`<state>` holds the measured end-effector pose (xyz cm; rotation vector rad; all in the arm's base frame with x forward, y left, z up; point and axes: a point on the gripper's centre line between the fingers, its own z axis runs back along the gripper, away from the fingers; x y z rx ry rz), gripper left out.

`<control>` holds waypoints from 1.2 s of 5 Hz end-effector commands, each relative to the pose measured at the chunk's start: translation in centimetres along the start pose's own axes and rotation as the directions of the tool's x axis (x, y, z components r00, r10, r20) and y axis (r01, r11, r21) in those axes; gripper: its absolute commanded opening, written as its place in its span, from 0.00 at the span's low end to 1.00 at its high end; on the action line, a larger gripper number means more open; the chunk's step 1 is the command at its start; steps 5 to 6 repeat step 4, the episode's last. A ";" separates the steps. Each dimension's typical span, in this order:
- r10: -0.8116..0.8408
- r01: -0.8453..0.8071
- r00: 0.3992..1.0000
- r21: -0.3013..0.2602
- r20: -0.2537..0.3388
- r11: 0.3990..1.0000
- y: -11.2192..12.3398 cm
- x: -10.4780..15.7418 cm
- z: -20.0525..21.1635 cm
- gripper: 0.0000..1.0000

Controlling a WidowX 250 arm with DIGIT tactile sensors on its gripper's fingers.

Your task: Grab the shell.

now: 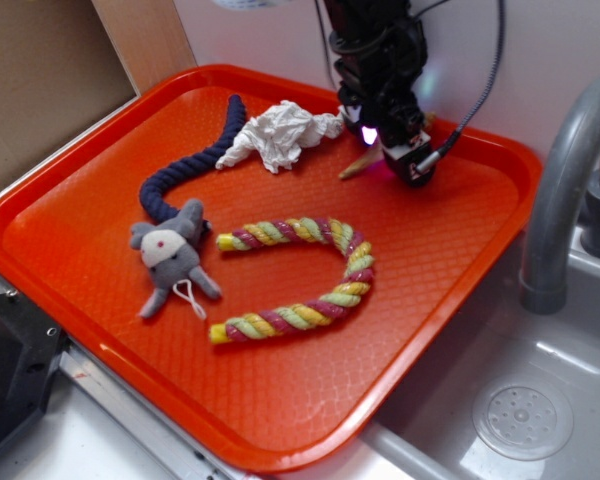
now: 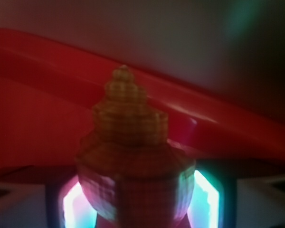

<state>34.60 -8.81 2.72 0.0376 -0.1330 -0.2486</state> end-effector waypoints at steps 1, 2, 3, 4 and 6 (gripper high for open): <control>0.297 -0.294 0.954 0.073 -0.044 0.953 -0.6 -4.5 13.0 0.00; 0.348 -0.352 0.933 -0.041 -0.092 0.935 -0.6 -7.7 16.1 0.00; 0.377 -0.390 0.914 -0.070 -0.151 0.918 -0.4 -9.6 18.1 0.00; 0.285 -0.302 0.947 -0.108 -0.152 0.947 -0.2 -9.6 18.0 0.00; 0.285 -0.302 0.947 -0.108 -0.152 0.947 -0.2 -9.6 18.0 0.00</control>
